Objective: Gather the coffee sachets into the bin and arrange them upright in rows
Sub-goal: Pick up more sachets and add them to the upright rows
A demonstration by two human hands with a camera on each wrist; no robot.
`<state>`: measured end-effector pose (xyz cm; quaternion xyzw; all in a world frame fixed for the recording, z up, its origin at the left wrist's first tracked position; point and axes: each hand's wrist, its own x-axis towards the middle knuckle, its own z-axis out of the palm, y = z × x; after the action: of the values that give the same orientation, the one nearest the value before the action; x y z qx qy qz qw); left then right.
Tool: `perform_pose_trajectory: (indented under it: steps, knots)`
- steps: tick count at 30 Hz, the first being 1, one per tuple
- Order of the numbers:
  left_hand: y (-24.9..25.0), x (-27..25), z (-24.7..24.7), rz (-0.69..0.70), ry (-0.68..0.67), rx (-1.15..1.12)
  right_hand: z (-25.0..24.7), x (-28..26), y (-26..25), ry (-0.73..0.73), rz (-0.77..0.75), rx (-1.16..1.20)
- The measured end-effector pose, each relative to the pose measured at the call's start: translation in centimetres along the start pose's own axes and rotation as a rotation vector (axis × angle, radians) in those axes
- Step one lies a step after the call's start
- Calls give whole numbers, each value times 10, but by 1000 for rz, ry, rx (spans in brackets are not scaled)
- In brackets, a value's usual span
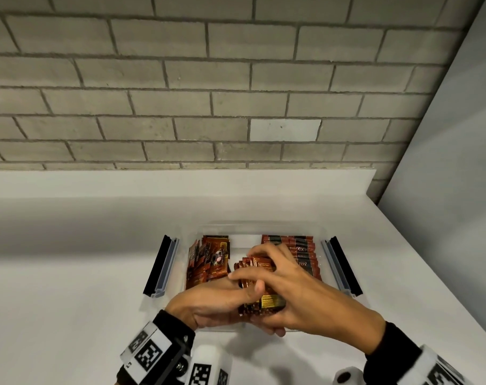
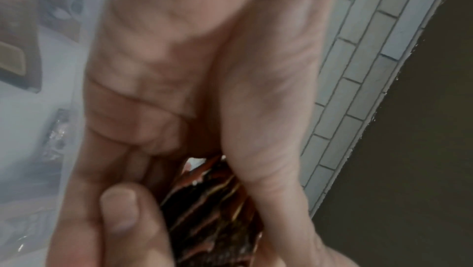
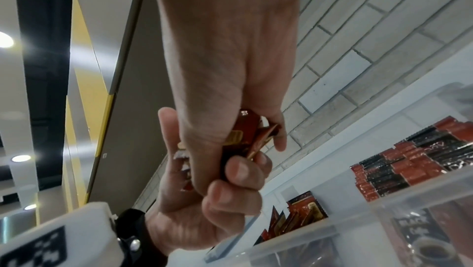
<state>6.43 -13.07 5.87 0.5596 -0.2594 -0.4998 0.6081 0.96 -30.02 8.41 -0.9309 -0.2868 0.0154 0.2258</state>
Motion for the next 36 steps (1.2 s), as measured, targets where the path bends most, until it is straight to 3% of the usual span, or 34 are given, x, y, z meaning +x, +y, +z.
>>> perform_pose_trajectory:
  steps: [3, 6, 9, 11, 21, 28, 36]
  knots:
    - [0, 0, 0, 33, 32, -33, 0, 3, 4, 29, -35, -23]
    - [1, 4, -2, 129, 43, -204, -3, 7, 7, 66, -25, 23]
    - [-1, 7, -7, 74, 130, -368, 0, 11, 6, 53, -14, 6]
    - [-6, 9, -11, 40, 160, -348, 2, 14, 4, 39, -9, 13]
    - [-2, 9, -8, 130, 100, -354, 4, 14, 6, 79, 62, 50]
    - [14, 11, -13, 43, 130, -301, -4, 21, 7, 76, 91, 55]
    - [10, 19, -10, 127, 109, -390, -3, 24, 7, 102, 103, 67]
